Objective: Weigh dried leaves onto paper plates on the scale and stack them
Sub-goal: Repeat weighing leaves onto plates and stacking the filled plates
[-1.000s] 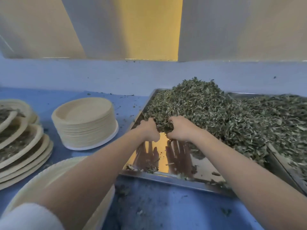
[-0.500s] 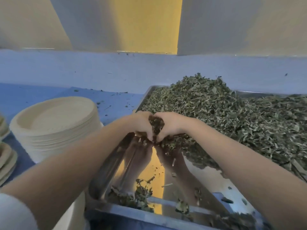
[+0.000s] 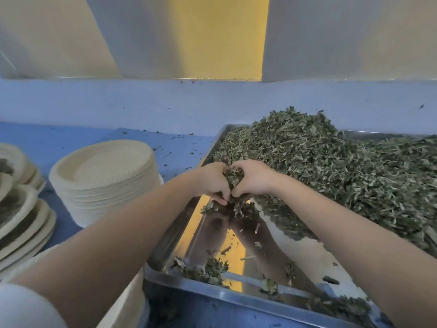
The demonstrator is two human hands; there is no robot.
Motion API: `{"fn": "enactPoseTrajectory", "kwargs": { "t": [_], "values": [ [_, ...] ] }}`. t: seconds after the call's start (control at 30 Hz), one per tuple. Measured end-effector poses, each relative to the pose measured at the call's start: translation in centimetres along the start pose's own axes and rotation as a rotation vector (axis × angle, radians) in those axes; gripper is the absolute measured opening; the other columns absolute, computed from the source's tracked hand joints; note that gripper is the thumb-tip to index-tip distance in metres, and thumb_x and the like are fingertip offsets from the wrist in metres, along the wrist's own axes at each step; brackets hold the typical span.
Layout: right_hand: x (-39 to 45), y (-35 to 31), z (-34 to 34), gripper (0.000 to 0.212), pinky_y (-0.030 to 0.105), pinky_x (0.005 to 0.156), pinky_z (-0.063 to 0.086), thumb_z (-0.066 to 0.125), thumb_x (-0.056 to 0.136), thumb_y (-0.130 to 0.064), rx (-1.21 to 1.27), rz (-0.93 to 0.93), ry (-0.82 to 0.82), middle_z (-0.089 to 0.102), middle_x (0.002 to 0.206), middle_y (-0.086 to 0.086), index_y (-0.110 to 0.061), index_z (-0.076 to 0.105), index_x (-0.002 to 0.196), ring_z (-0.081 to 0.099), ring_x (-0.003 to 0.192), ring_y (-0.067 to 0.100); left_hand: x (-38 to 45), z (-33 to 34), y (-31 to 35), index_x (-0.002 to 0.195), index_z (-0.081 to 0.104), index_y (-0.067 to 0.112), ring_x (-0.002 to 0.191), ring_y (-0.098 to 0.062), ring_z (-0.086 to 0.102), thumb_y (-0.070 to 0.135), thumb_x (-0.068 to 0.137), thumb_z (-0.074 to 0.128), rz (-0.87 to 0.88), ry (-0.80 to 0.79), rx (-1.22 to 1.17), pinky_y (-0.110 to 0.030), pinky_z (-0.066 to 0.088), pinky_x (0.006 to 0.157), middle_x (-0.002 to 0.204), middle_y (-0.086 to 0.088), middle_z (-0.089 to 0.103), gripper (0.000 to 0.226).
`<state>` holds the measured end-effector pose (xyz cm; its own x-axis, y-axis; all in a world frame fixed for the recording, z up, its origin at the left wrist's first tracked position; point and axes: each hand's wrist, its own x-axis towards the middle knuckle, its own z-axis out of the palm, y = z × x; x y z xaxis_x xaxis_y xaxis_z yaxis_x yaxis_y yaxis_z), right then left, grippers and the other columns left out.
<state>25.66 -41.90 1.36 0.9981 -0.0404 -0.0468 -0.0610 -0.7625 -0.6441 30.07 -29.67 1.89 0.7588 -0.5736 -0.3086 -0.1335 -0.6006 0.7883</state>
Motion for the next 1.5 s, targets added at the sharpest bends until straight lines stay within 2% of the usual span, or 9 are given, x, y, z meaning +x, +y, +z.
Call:
{"fn": "enactPoseTrajectory", "kwargs": {
  "t": [0.23,0.5,0.63,0.8,0.9,1.0,1.2,1.3,1.5],
  "values": [
    [-4.2,-4.5,-2.2,0.060,0.018,0.041,0.045,0.073,0.070,0.002,0.088,-0.089,0.061,0.062,0.076,-0.001,-0.011,0.054,0.126,0.059,0.045,0.001,-5.7,-1.4,2.3,0.123,0.044,0.001,0.100,-0.035,0.060,-0.021,0.080,0.053,0.069,0.050,-0.120,-0.035,0.056,0.080,0.119,-0.022,0.050,0.049],
    [-9.0,-13.6,0.1,0.029,0.020,0.044,0.048,0.072,0.072,0.000,0.145,-0.253,-0.028,0.062,0.074,0.006,-0.009,0.058,0.097,0.061,0.050,0.007,-17.1,-5.9,1.2,0.087,0.059,-0.004,0.061,-0.018,0.067,-0.019,0.079,0.056,0.060,0.210,-0.035,-0.024,0.058,0.057,0.082,-0.018,0.062,0.017],
    [-10.9,-17.9,3.9,0.025,0.012,0.041,0.042,0.073,0.072,-0.002,0.141,-0.344,-0.094,0.062,0.076,0.003,-0.012,0.060,0.091,0.058,0.046,-0.001,-23.0,-7.8,-2.3,0.101,0.061,-0.010,0.088,-0.030,0.069,-0.019,0.076,0.059,0.010,0.274,-0.007,-0.038,0.057,0.082,0.101,-0.025,0.066,0.027],
    [-12.3,-20.6,8.3,0.028,0.019,0.049,0.051,0.071,0.072,0.005,0.138,-0.394,-0.211,0.063,0.075,0.004,-0.012,0.059,0.090,0.063,0.053,0.004,-28.0,-8.2,-6.2,0.089,0.060,-0.003,0.064,-0.019,0.067,-0.021,0.079,0.055,-0.022,0.242,-0.168,-0.027,0.059,0.065,0.076,-0.016,0.066,0.021],
    [-12.8,-21.2,8.9,0.039,0.028,0.059,0.058,0.077,0.071,0.000,0.051,-0.376,-0.335,0.066,0.091,0.006,-0.013,0.060,0.104,0.068,0.069,0.013,-29.5,-8.4,-7.5,0.103,0.059,0.000,0.076,-0.026,0.069,-0.015,0.079,0.061,-0.069,0.186,-0.197,-0.033,0.059,0.070,0.091,-0.020,0.067,0.028],
    [-13.0,-21.3,8.4,0.059,0.017,0.047,0.051,0.084,0.067,-0.023,-0.152,-0.310,-0.407,0.057,0.112,-0.006,-0.032,0.056,0.118,0.062,0.075,0.002,-30.1,-9.1,-8.2,0.123,0.053,0.015,0.084,-0.030,0.070,-0.006,0.077,0.068,-0.119,0.171,-0.145,-0.039,0.059,0.073,0.113,-0.018,0.061,0.053],
    [-12.5,-21.0,8.0,0.059,0.011,0.053,0.049,0.081,0.068,-0.041,-0.205,-0.373,-0.311,0.058,0.117,-0.007,-0.040,0.055,0.122,0.058,0.087,-0.005,-30.5,-9.6,-8.4,0.130,0.050,0.023,0.090,-0.023,0.069,0.001,0.077,0.071,-0.047,0.232,-0.031,-0.034,0.059,0.076,0.127,-0.002,0.051,0.061],
    [-12.3,-20.8,8.4,0.049,0.018,0.070,0.055,0.077,0.073,-0.040,-0.176,-0.418,-0.264,0.062,0.113,-0.006,-0.037,0.060,0.119,0.060,0.088,-0.007,-30.1,-9.4,-8.8,0.119,0.058,0.023,0.082,-0.018,0.069,0.003,0.078,0.070,-0.016,0.304,-0.009,-0.030,0.058,0.077,0.115,-0.006,0.061,0.047],
    [-12.1,-20.6,9.4,0.032,0.019,0.069,0.056,0.076,0.076,-0.031,-0.100,-0.444,-0.202,0.067,0.103,-0.010,-0.033,0.067,0.108,0.063,0.080,-0.005,-29.2,-8.6,-9.5,0.111,0.061,0.022,0.091,-0.024,0.069,0.007,0.079,0.068,0.024,0.371,0.018,-0.039,0.055,0.086,0.106,-0.014,0.068,0.036]
  ]
}}
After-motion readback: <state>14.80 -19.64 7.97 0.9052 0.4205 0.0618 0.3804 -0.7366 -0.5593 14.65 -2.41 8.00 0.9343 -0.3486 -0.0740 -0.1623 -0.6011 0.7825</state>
